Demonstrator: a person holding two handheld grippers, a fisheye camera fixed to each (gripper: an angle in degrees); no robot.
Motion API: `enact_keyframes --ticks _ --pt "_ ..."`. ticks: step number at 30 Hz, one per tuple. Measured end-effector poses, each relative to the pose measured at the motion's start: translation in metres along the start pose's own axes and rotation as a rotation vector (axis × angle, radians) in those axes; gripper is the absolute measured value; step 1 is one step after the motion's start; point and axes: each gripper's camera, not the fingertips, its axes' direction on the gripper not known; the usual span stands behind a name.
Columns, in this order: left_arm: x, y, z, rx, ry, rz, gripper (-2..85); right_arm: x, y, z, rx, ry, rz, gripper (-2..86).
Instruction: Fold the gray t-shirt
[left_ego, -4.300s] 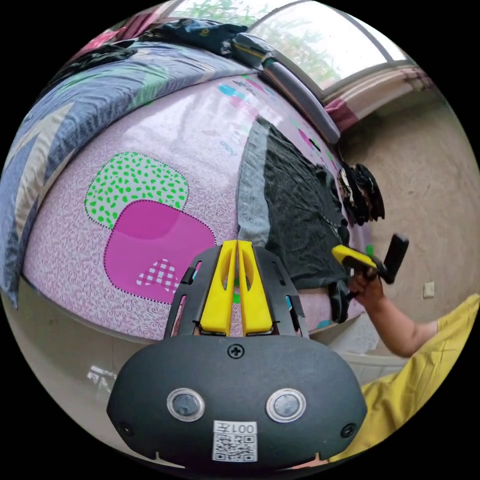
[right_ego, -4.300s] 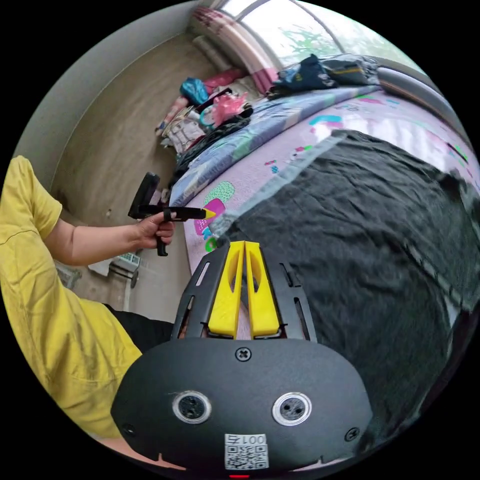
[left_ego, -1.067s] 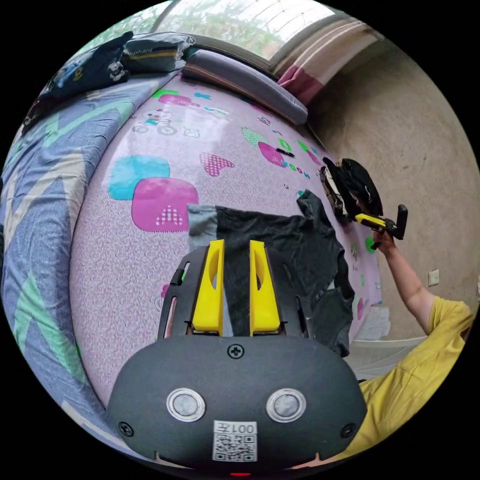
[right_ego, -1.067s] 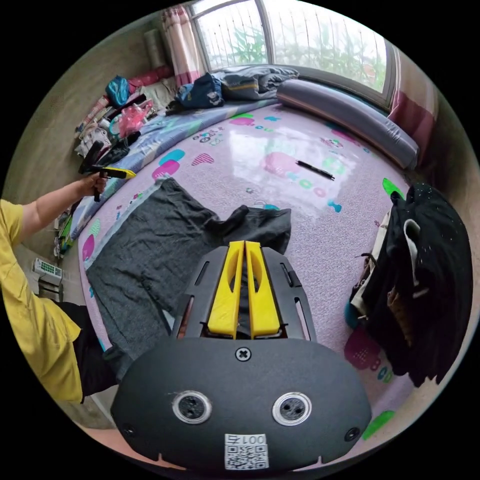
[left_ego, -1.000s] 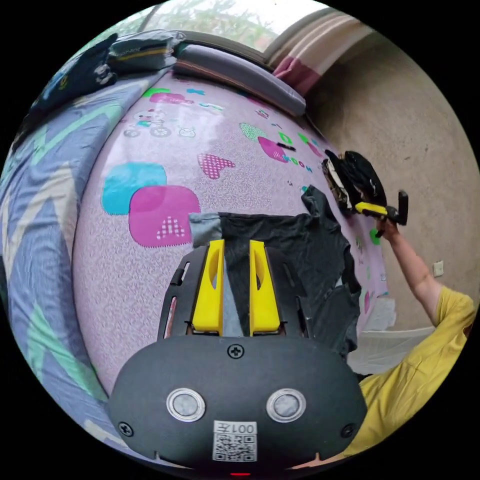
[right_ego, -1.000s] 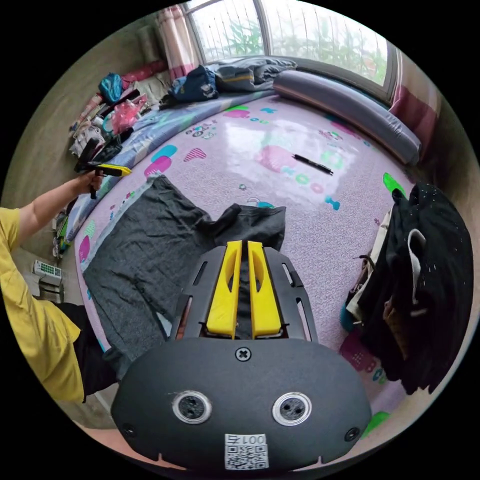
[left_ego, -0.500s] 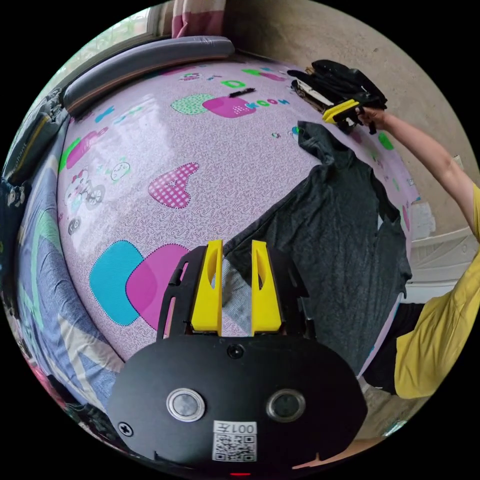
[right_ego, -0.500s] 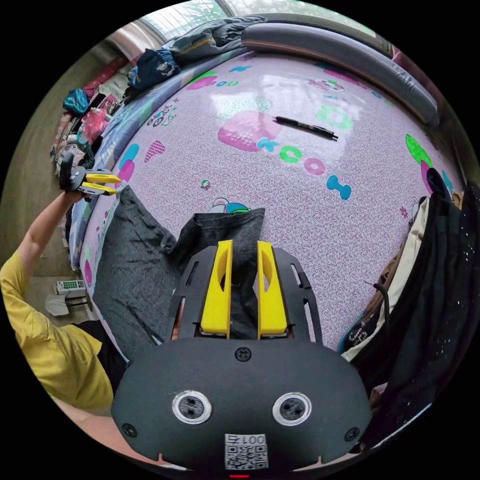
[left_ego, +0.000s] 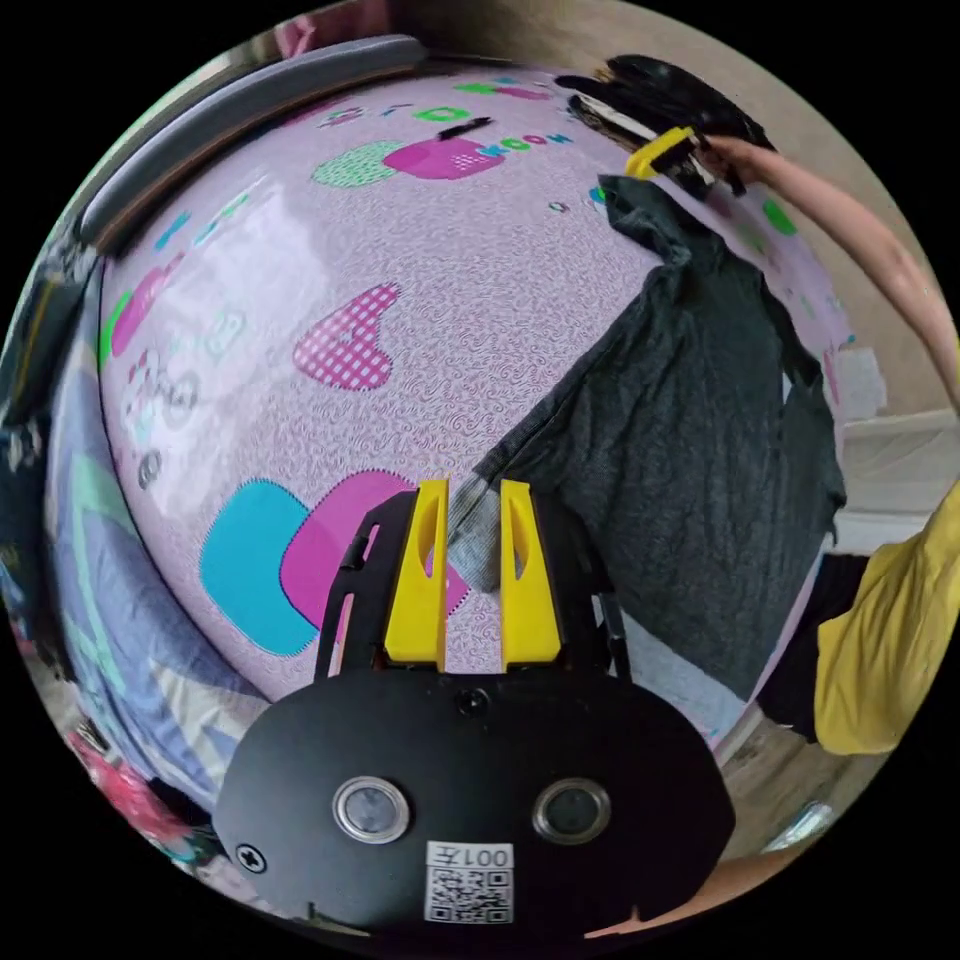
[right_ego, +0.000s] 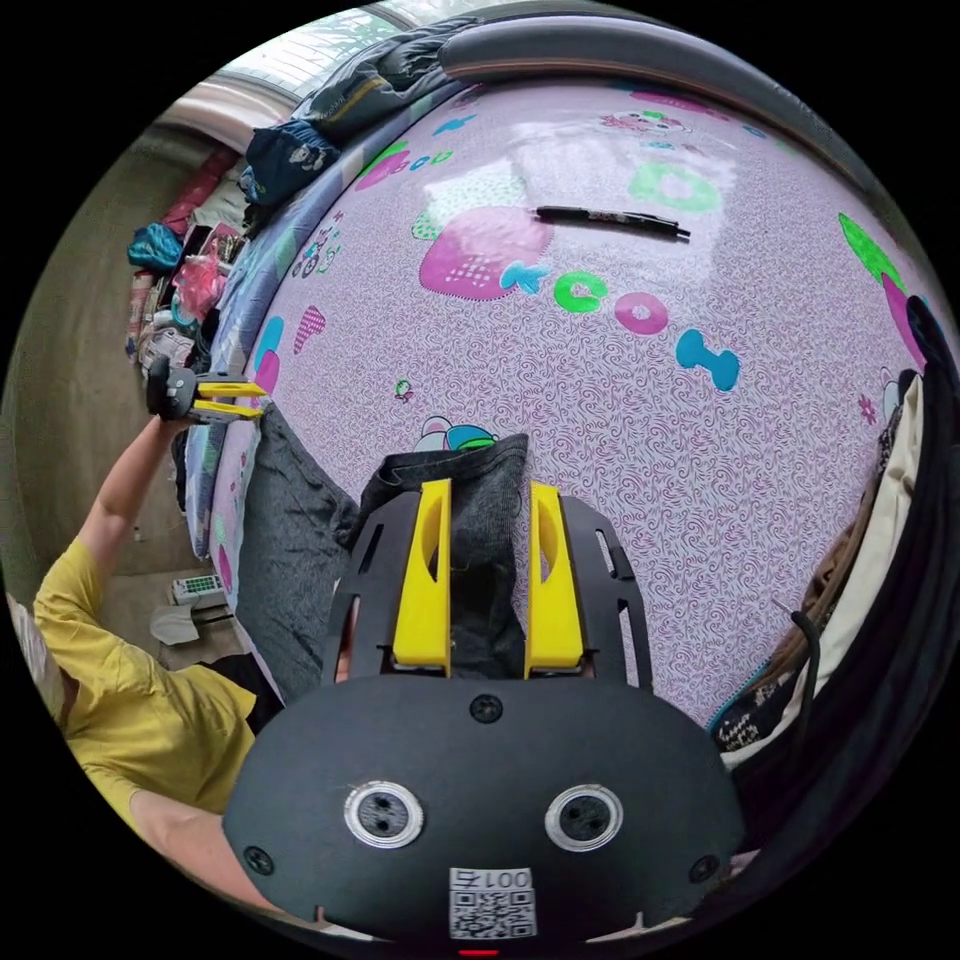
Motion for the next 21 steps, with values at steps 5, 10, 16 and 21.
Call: enact_keyframes --ticks 5,10,16,21 --pt "-0.06 0.039 -0.015 0.129 0.233 -0.282 3.8 0.006 0.004 -0.011 0.022 -0.046 0.014 10.9" --pt "-0.086 0.056 -0.02 0.19 0.289 -0.39 3.5 0.017 0.013 -0.026 0.083 -0.074 0.059 11.4" --pt "-0.093 0.055 -0.02 0.23 0.373 -0.388 3.9 0.024 0.018 -0.023 0.045 -0.048 0.091 10.8" --pt "-0.103 0.06 -0.022 0.263 0.437 -0.399 3.2 0.028 0.028 -0.025 0.079 -0.121 0.087 5.2"
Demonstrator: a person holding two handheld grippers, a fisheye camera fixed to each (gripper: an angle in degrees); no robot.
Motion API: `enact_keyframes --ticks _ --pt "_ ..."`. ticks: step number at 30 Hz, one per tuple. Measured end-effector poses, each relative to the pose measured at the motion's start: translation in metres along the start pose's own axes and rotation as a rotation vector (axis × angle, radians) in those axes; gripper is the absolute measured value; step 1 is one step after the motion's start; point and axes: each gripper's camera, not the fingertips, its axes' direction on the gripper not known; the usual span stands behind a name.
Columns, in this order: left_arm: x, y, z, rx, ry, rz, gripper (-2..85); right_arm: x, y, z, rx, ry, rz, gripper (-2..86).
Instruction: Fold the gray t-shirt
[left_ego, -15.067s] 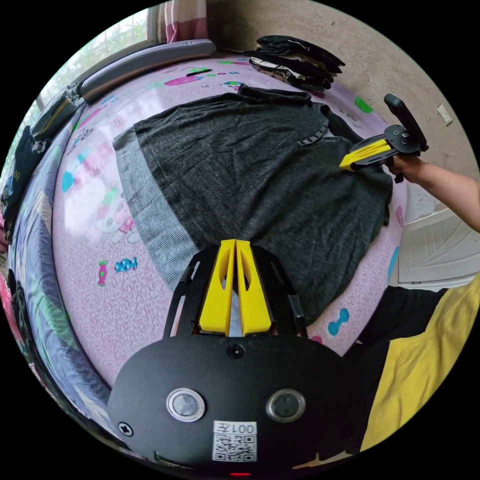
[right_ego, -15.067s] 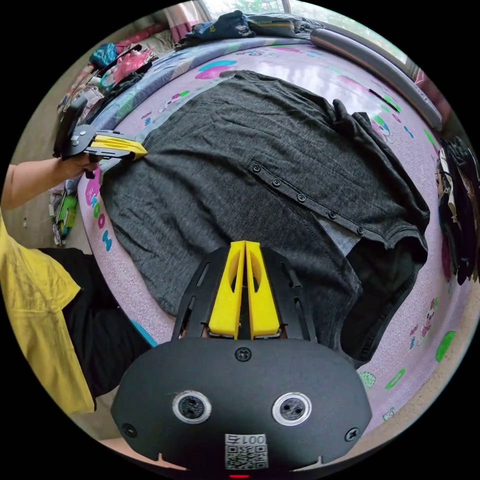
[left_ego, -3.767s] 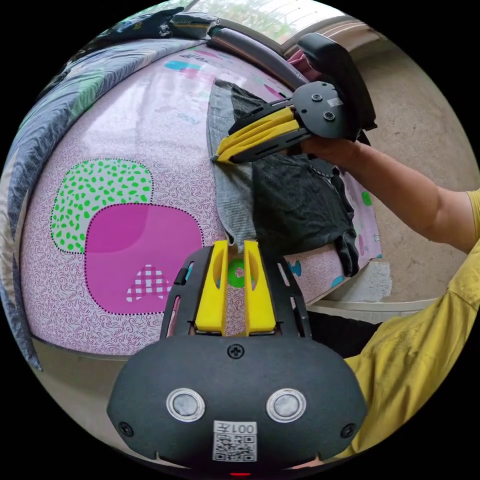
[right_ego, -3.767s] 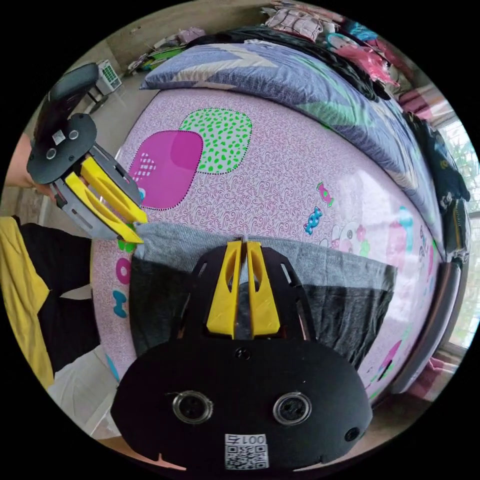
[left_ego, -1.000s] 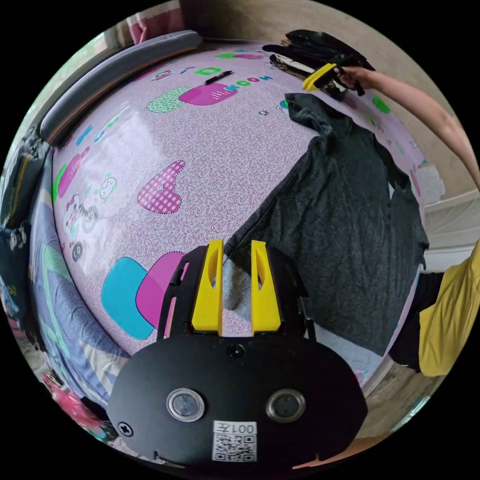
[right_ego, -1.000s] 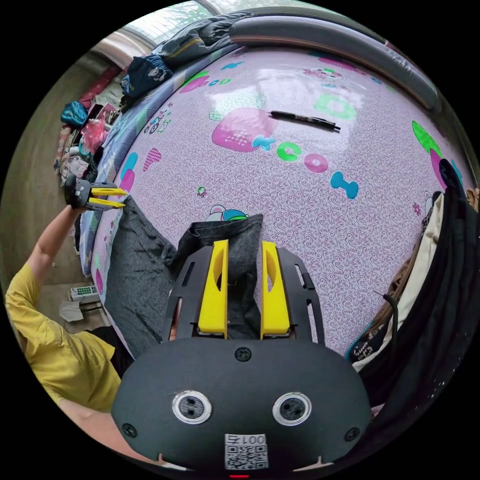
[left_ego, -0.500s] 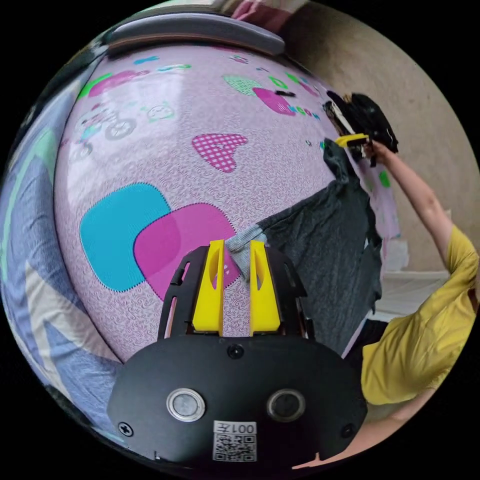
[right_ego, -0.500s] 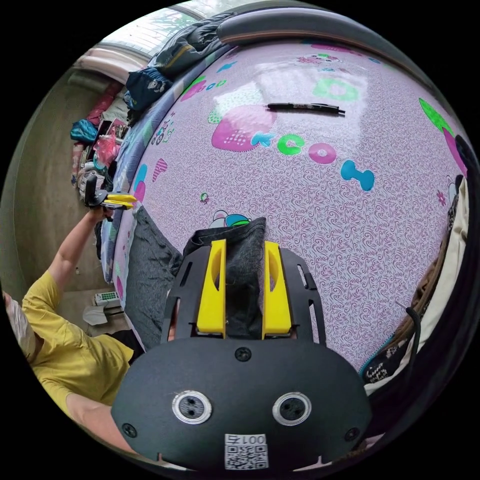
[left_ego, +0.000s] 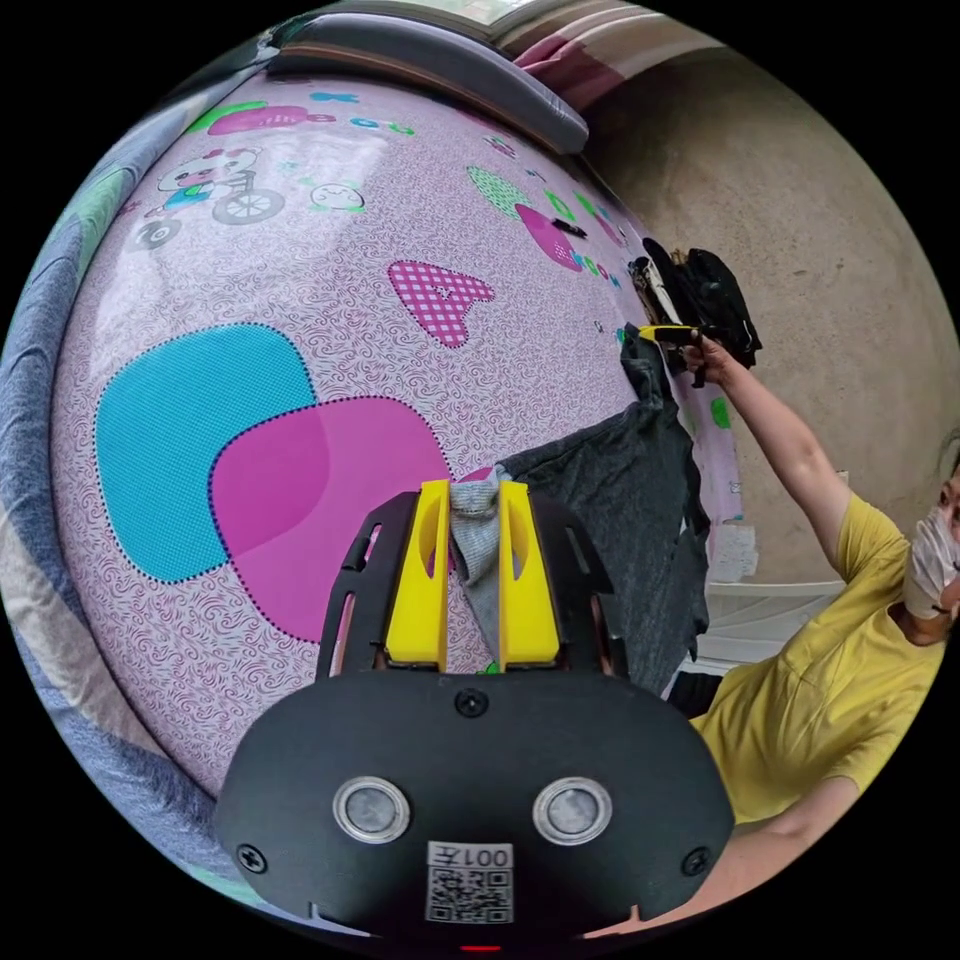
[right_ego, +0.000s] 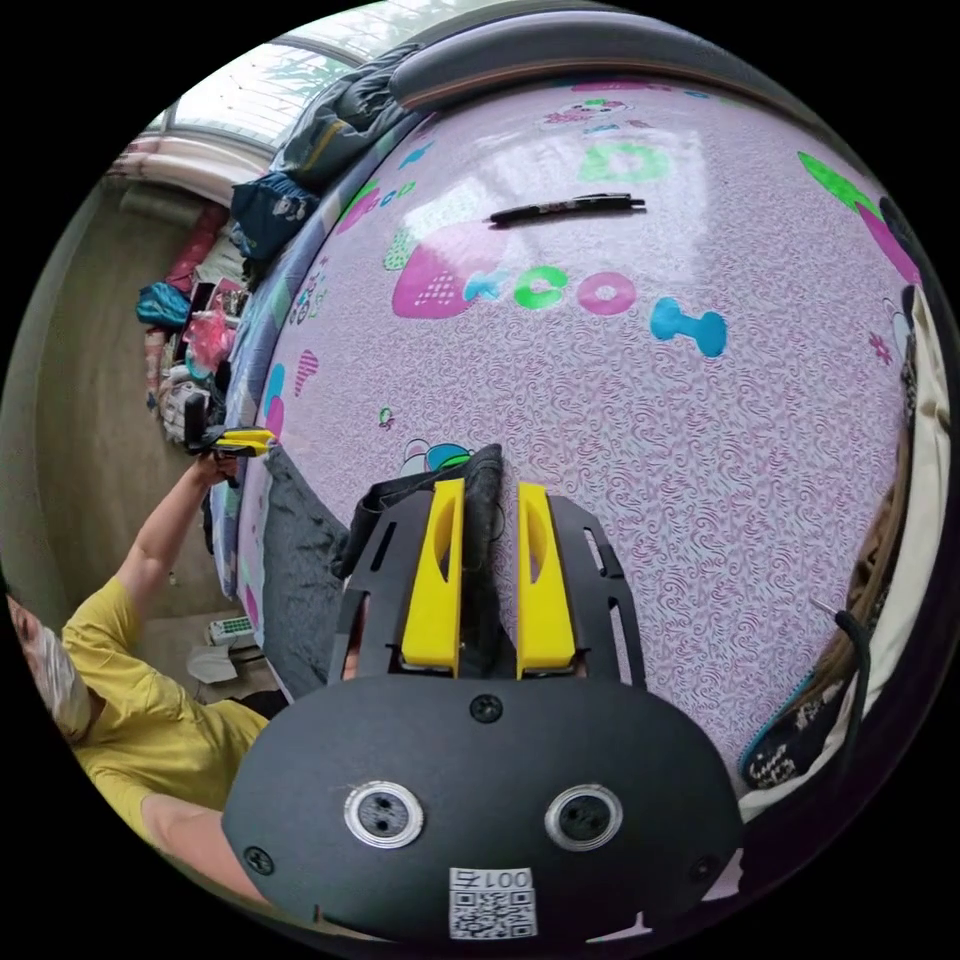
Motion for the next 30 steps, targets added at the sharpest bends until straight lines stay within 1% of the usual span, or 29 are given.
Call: enact_keyframes --ticks 2,4,6,10,13,15,19,22,24,26,28,30 --pt "-0.001 0.001 0.0 -0.009 0.04 0.01 1.2 -0.007 0.004 0.002 -0.01 -0.003 -0.039 2.6" --pt "0.003 0.002 -0.002 -0.002 0.039 0.043 -0.3 -0.021 0.011 0.0 0.002 0.07 -0.096 1.5" --pt "0.01 0.005 -0.01 0.04 0.009 0.086 -0.8 -0.037 0.023 -0.01 0.039 0.113 -0.16 0.8" --pt "0.016 0.012 -0.034 0.133 0.02 0.122 -0.9 -0.061 0.053 -0.037 0.131 0.111 -0.255 0.4" --pt "0.021 0.021 -0.049 0.179 0.06 0.149 -0.9 -0.078 0.092 -0.06 0.224 0.065 -0.332 0.2" --pt "0.027 0.028 -0.056 0.198 0.087 0.178 -0.8 -0.088 0.13 -0.078 0.276 -0.004 -0.395 0.2" --pt "0.045 0.055 -0.069 0.19 0.159 0.271 -0.9 -0.106 0.195 -0.097 0.299 -0.117 -0.487 0.2" --pt "0.055 0.08 -0.071 0.125 0.21 0.331 -0.9 -0.115 0.25 -0.092 0.219 -0.181 -0.525 0.2" --pt "0.058 0.096 -0.065 0.051 0.214 0.35 -0.9 -0.106 0.286 -0.068 0.099 -0.2 -0.479 0.3" --pt "0.054 0.114 -0.043 -0.08 0.197 0.33 -0.9 -0.094 0.306 -0.043 0.023 -0.167 -0.422 0.3" --pt "0.049 0.125 -0.024 -0.153 0.182 0.302 -0.9 -0.081 0.317 -0.018 -0.023 -0.136 -0.366 0.3" --pt "0.046 0.132 -0.012 -0.171 0.168 0.278 -0.9 -0.07 0.325 0.005 -0.055 -0.094 -0.33 0.4"
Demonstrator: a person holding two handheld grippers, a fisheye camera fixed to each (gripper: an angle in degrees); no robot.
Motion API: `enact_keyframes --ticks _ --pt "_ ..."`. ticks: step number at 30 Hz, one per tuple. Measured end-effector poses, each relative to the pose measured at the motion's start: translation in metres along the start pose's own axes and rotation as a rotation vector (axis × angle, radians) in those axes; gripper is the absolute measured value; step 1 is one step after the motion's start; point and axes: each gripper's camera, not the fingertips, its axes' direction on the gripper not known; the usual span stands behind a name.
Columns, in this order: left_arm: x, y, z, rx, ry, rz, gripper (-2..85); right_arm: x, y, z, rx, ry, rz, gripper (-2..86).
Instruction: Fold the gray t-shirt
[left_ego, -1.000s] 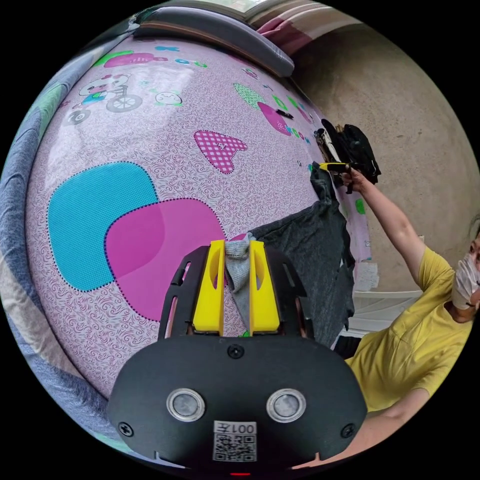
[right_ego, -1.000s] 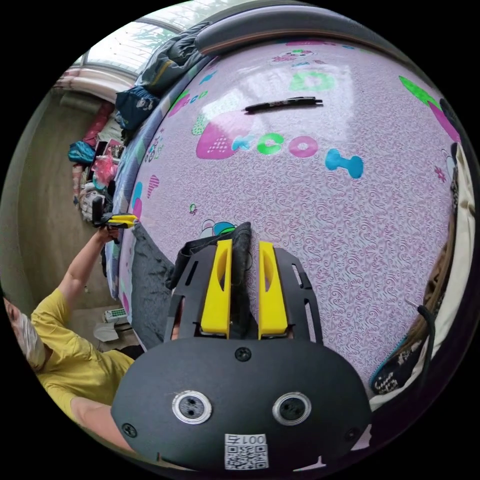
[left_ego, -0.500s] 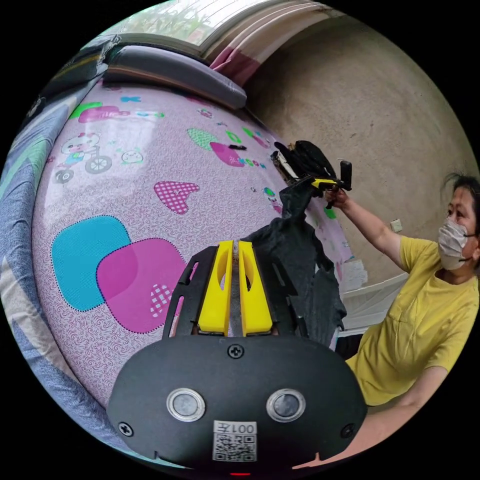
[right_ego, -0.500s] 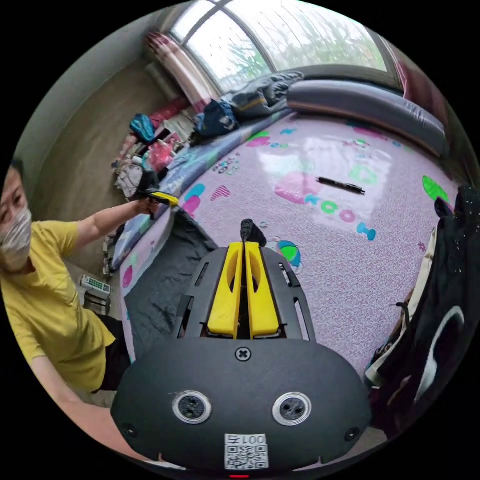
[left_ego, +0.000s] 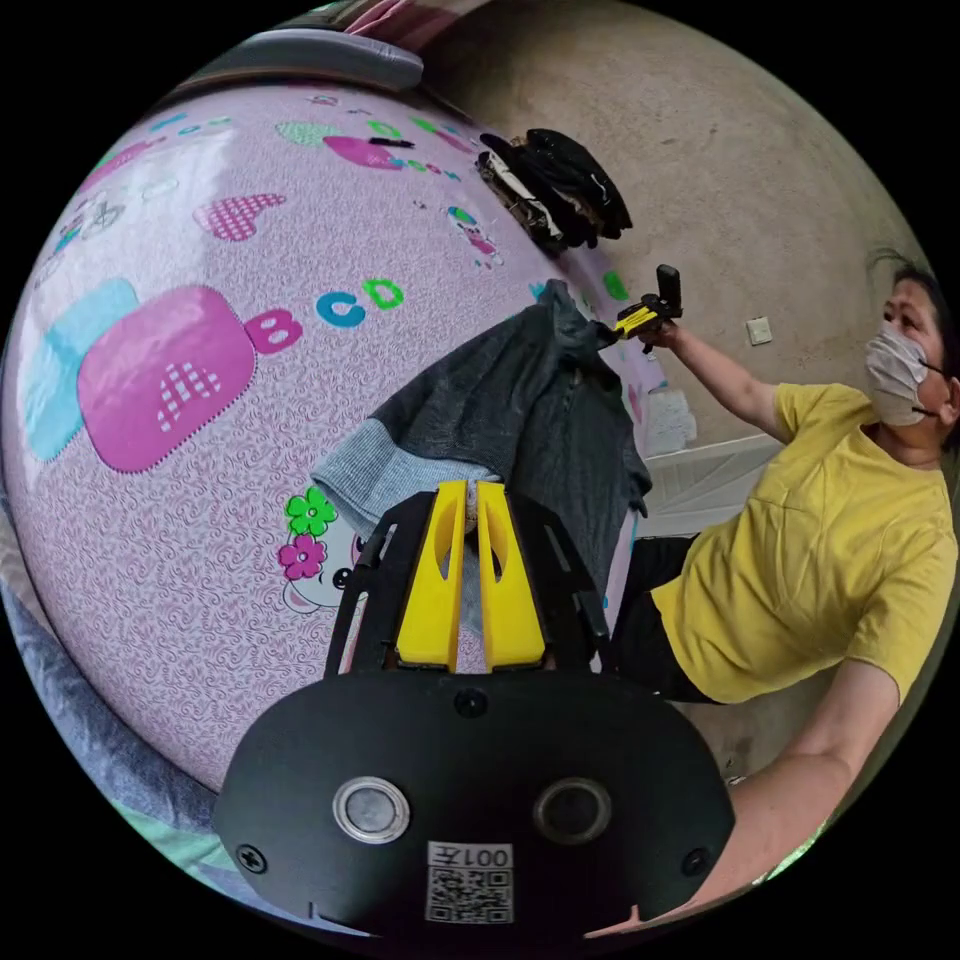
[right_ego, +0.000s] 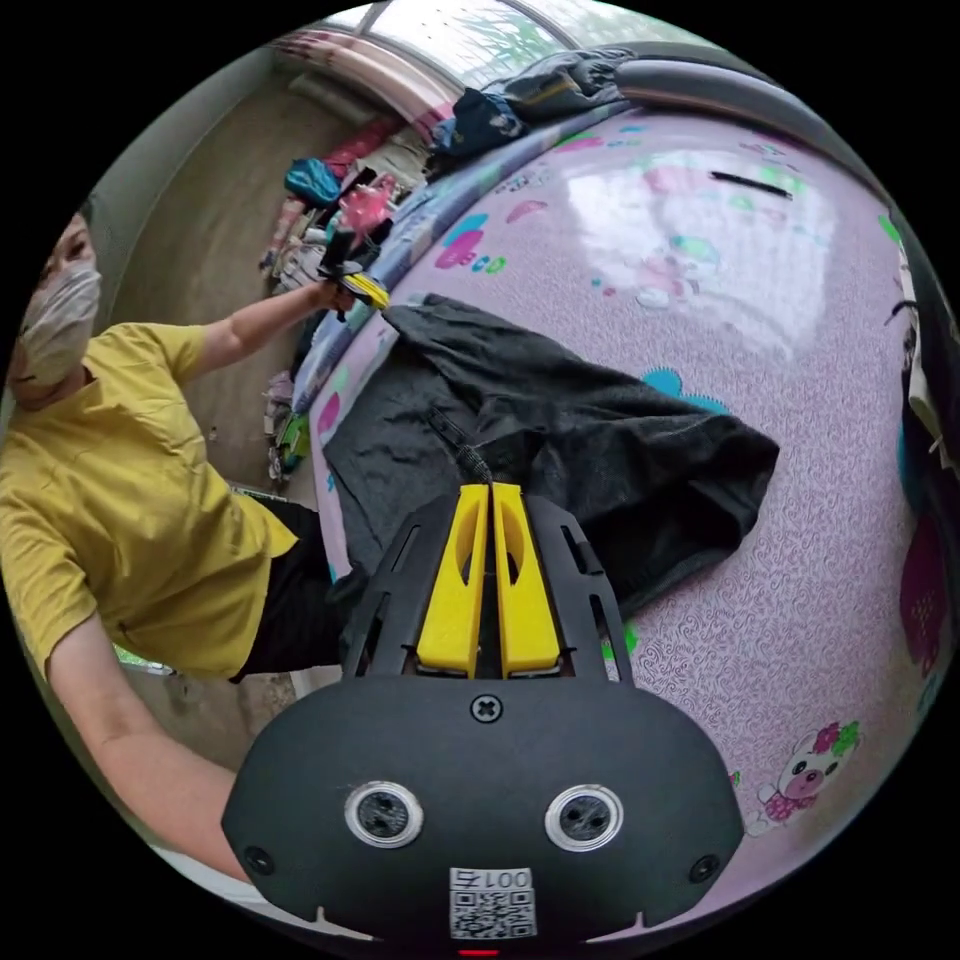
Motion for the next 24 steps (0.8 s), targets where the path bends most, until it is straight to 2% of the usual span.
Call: enact_keyframes --ticks 4,9,11,14,18,20,24 --pt "-0.001 0.009 0.012 -0.011 -0.019 -0.015 -0.8 -0.004 0.006 0.007 -0.012 0.054 -0.028 0.5" --pt "-0.007 0.023 0.036 -0.122 -0.019 -0.068 0.2 -0.007 0.019 0.035 -0.242 0.002 -0.062 1.3" --pt "-0.011 0.033 0.041 -0.113 -0.039 -0.1 0.3 0.0 0.023 0.033 -0.235 -0.039 -0.042 1.6" --pt "-0.018 0.047 0.037 -0.021 -0.062 -0.156 -0.1 0.018 0.027 0.01 -0.07 -0.049 0.024 2.2" --pt "-0.007 0.055 0.03 0.146 -0.163 -0.156 -0.3 0.062 0.037 -0.016 0.216 0.079 0.287 3.8" --pt "0.02 0.049 0.034 0.273 -0.271 -0.09 -0.2 0.082 0.045 -0.016 0.296 0.077 0.41 4.8" --pt "0.067 0.022 0.068 0.337 -0.323 0.084 -0.3 0.113 0.064 0.001 0.417 0.033 0.573 4.9"
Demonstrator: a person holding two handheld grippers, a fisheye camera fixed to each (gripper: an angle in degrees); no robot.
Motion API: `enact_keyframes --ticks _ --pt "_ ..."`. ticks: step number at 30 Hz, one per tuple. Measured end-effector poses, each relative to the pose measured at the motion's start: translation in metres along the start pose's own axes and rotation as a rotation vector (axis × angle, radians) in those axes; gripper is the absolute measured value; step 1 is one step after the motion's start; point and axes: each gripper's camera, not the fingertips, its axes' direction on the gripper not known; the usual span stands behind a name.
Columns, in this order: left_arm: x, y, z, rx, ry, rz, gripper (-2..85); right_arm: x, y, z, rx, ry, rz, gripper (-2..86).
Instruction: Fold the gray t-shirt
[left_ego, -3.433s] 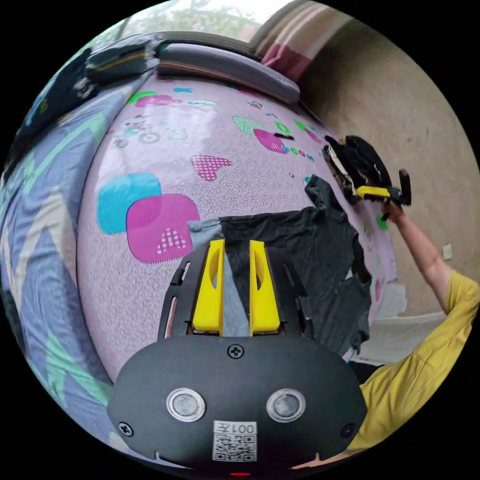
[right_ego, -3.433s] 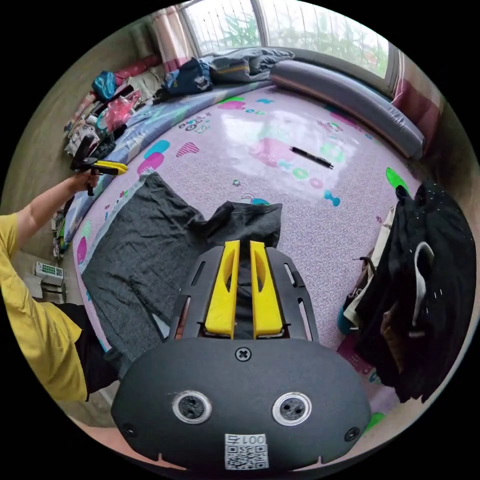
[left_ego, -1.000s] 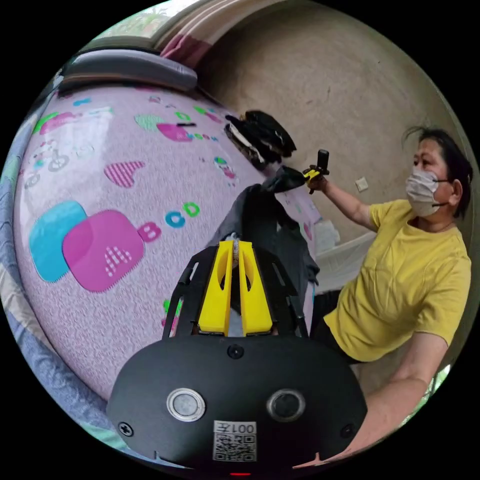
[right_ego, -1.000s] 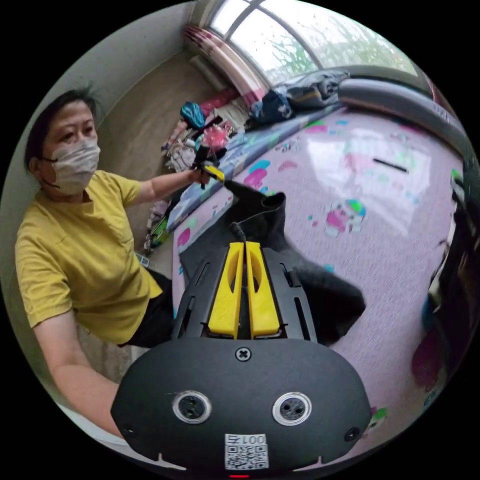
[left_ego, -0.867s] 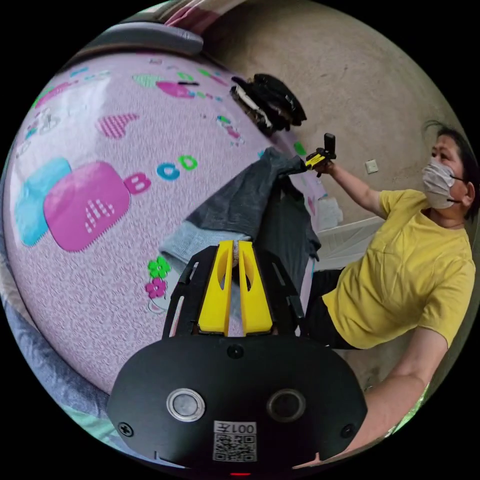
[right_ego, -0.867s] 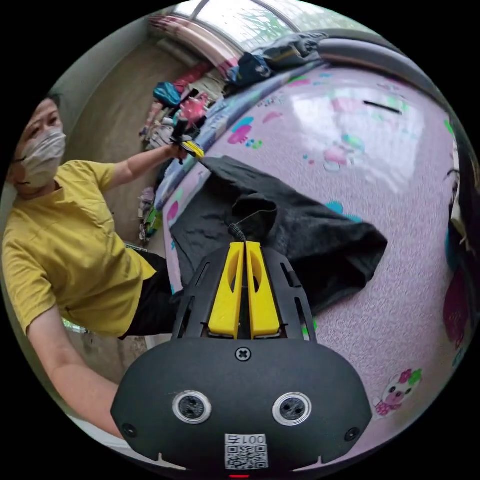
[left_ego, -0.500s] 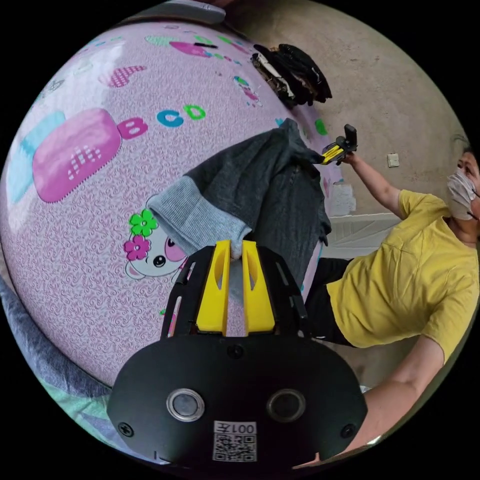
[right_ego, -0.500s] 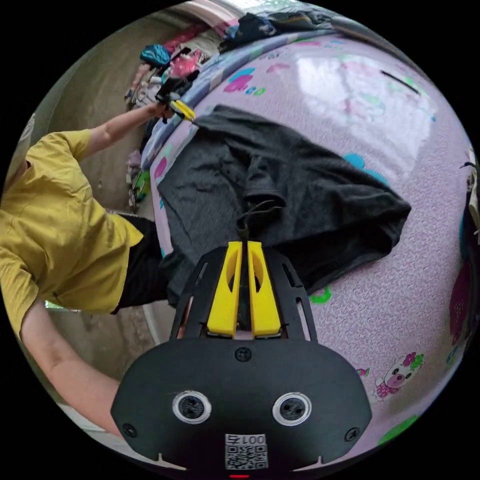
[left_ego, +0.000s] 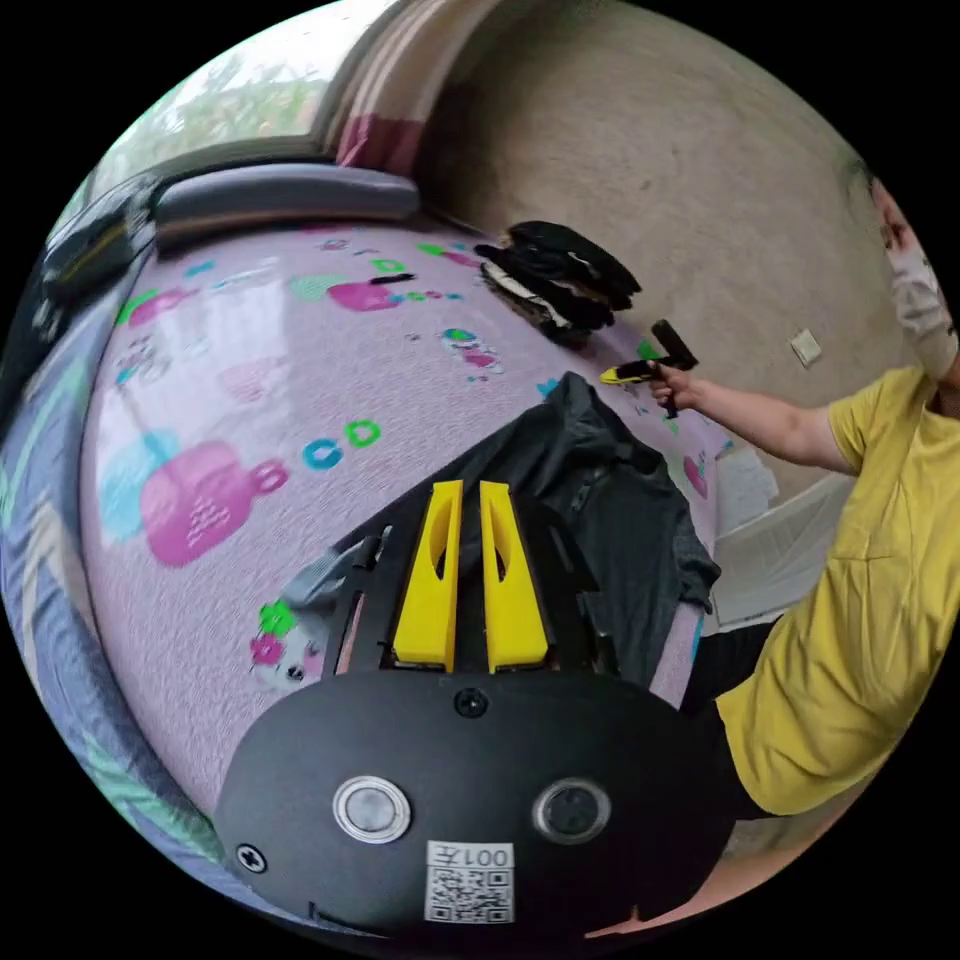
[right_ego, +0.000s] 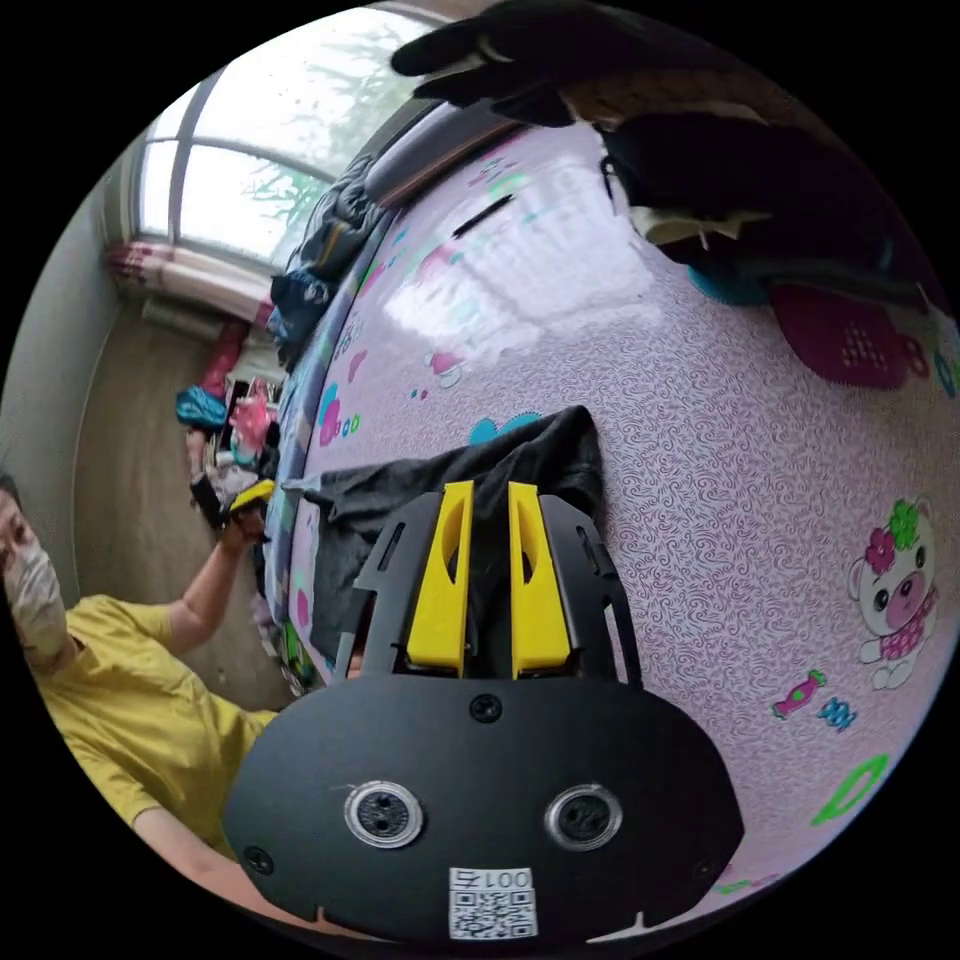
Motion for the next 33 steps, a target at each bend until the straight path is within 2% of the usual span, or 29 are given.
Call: enact_keyframes --ticks 4,7,12,16,19,24,26,28,33 --pt "0.056 -0.017 0.048 0.006 0.059 0.164 -1.3 0.02 0.009 0.009 0.049 -0.07 0.066 4.2" --pt "0.059 -0.004 0.057 -0.026 0.047 0.163 -1.3 0.019 0.021 0.01 0.043 -0.104 0.017 2.8" --pt "0.013 0.046 0.028 -0.035 0.004 -0.038 -1.3 -0.001 0.053 0.019 0.016 -0.137 -0.129 1.3" --pt "-0.034 0.087 0.011 -0.068 -0.151 -0.248 -1.0 -0.02 0.069 0.044 -0.043 -0.13 -0.222 1.1" --pt "-0.065 0.109 0.019 -0.093 -0.25 -0.386 0.0 -0.063 0.077 0.091 -0.149 -0.107 -0.385 1.3" --pt "-0.1 0.122 0.045 -0.033 -0.235 -0.428 2.8 -0.168 0.078 0.194 -0.244 -0.101 -0.723 1.4" --pt "-0.121 0.122 0.058 -0.012 -0.202 -0.462 3.9 -0.193 0.071 0.227 -0.232 -0.132 -0.766 1.2" --pt "-0.135 0.126 0.063 0.006 -0.201 -0.498 1.3 -0.21 0.059 0.259 -0.219 -0.144 -0.764 1.2" --pt "-0.151 0.155 0.044 0.134 -0.195 -0.531 -0.9 -0.229 0.035 0.352 -0.327 -0.019 -0.743 0.6"
